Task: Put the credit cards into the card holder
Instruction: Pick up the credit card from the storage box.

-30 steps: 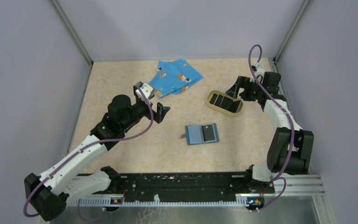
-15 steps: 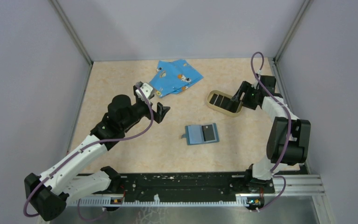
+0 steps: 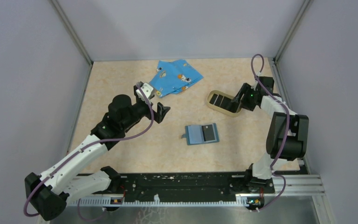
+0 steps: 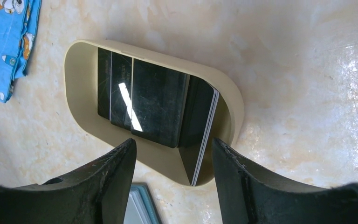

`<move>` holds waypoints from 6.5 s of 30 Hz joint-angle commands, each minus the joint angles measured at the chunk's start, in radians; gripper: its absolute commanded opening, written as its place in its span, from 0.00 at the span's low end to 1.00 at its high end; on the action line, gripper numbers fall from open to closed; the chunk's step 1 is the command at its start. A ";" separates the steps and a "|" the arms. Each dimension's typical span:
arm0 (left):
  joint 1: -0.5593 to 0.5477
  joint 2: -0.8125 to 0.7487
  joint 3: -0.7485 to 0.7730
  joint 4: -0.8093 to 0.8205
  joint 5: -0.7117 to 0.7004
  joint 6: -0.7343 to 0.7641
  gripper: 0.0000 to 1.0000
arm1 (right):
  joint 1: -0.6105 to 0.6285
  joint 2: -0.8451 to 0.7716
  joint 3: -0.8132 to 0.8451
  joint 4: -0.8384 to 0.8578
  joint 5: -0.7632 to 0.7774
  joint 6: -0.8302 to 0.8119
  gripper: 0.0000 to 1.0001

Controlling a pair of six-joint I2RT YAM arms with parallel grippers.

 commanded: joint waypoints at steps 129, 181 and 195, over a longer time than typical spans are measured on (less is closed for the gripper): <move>0.004 -0.021 -0.004 0.005 -0.013 0.006 0.99 | -0.189 0.123 0.041 0.018 -0.285 0.004 0.03; 0.004 -0.028 -0.010 0.018 0.016 0.002 0.99 | -0.367 -0.173 0.099 -0.129 -0.700 -0.383 0.00; 0.004 0.008 -0.102 0.228 0.363 -0.135 0.99 | -0.128 -0.238 0.001 0.079 -0.950 -0.349 0.00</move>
